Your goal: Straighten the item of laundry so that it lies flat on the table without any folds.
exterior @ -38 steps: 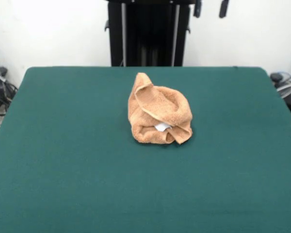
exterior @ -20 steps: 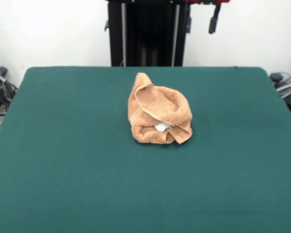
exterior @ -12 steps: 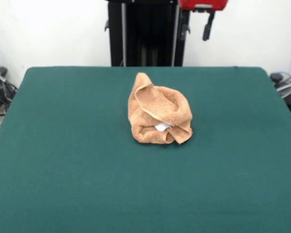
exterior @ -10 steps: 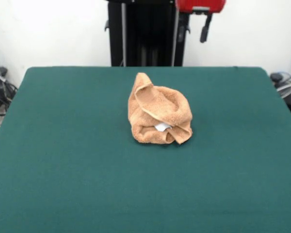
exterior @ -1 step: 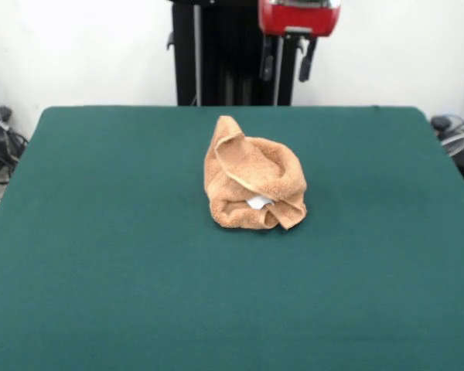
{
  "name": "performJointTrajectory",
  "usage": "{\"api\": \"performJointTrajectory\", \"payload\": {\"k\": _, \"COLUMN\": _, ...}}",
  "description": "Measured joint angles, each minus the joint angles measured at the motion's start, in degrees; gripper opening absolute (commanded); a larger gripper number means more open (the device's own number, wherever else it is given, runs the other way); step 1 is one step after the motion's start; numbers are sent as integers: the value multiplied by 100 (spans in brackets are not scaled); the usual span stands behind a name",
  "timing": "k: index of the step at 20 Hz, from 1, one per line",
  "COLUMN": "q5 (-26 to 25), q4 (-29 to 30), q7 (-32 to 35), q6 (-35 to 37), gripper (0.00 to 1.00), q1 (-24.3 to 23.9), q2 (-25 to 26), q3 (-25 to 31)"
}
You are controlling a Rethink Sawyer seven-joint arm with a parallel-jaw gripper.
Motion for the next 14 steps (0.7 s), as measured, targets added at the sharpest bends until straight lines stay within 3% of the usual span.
{"api": "performJointTrajectory", "payload": {"k": 14, "q5": -314, "q4": -377, "q7": 0, "q6": -113, "gripper": 100, "q1": -411, "q2": 402, "q3": 2}}
